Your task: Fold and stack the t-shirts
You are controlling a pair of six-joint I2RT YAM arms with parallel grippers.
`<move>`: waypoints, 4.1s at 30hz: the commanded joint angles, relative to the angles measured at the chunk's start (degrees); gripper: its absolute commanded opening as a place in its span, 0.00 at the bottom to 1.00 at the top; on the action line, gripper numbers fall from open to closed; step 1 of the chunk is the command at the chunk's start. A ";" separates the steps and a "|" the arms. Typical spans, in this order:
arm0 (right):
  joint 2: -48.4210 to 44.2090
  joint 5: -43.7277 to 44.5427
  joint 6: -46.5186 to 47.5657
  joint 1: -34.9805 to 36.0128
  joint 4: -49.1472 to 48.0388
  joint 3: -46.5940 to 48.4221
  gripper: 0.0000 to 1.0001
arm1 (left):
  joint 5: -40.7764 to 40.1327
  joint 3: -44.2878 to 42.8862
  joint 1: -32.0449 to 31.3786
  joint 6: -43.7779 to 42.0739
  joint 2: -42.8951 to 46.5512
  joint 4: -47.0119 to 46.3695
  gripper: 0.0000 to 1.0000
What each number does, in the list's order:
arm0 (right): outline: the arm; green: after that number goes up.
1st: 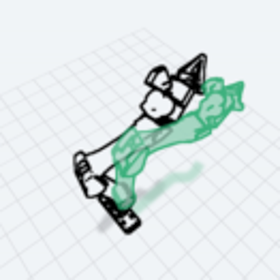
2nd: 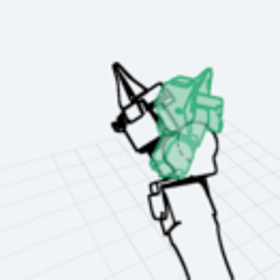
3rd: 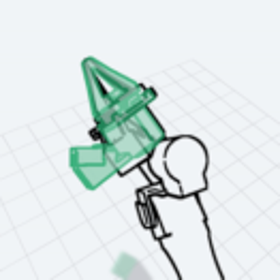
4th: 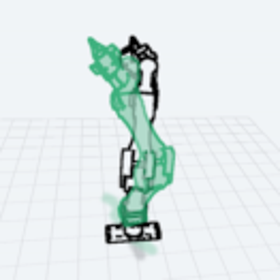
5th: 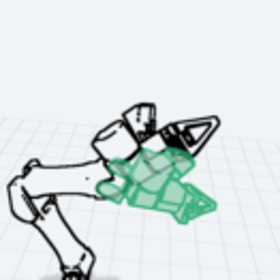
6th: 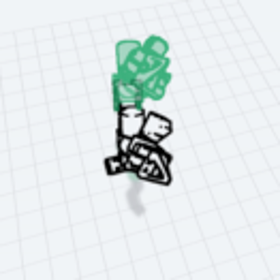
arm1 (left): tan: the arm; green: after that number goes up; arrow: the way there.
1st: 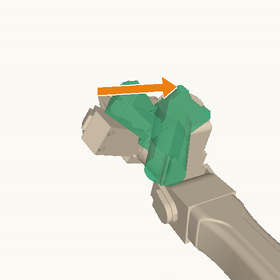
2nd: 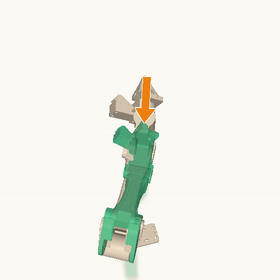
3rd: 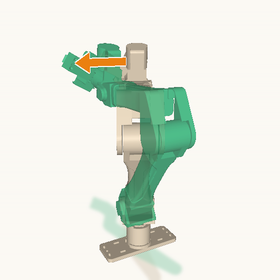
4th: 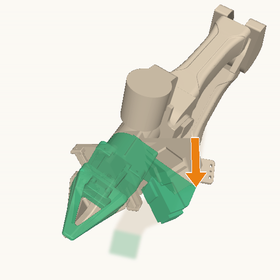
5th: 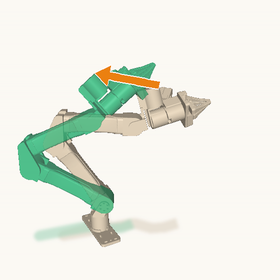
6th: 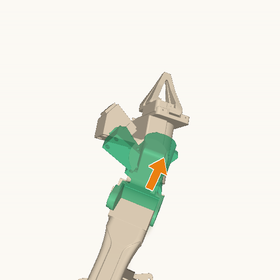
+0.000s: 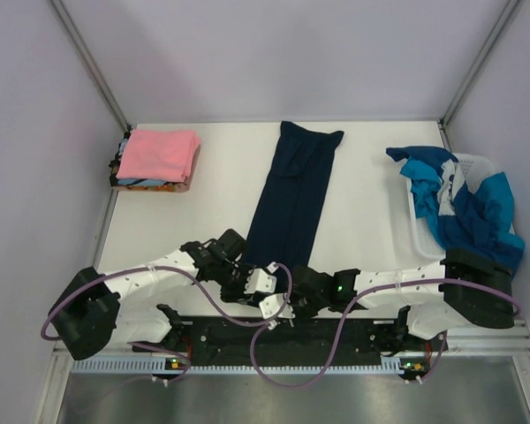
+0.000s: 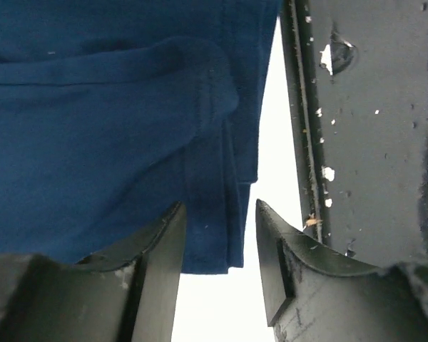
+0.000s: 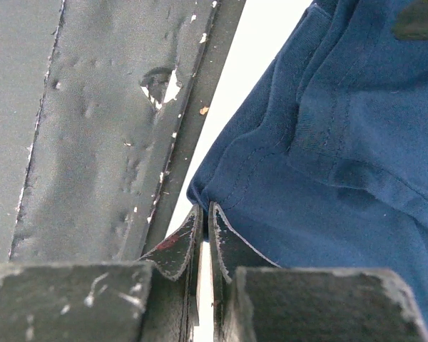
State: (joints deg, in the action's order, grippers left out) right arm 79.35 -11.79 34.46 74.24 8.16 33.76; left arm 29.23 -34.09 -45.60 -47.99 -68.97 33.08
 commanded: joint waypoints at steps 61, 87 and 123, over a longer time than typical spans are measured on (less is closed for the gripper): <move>-6.30 -1.74 3.43 4.60 13.37 1.13 0.00 | -2.08 -0.80 -2.12 -7.03 -4.51 10.77 0.12; -3.69 -1.56 -1.94 -36.96 -3.94 13.87 0.00 | -6.73 -47.63 16.16 11.95 -29.71 11.66 0.01; 21.64 6.87 -4.84 -53.14 -5.80 35.85 0.31 | -23.70 -80.24 22.04 23.37 -53.81 5.06 0.44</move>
State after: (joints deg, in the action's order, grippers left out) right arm 102.45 -8.05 34.13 23.33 2.24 63.75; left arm 8.51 -106.43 -25.45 -27.05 -122.52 39.24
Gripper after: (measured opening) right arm 0.290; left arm 0.450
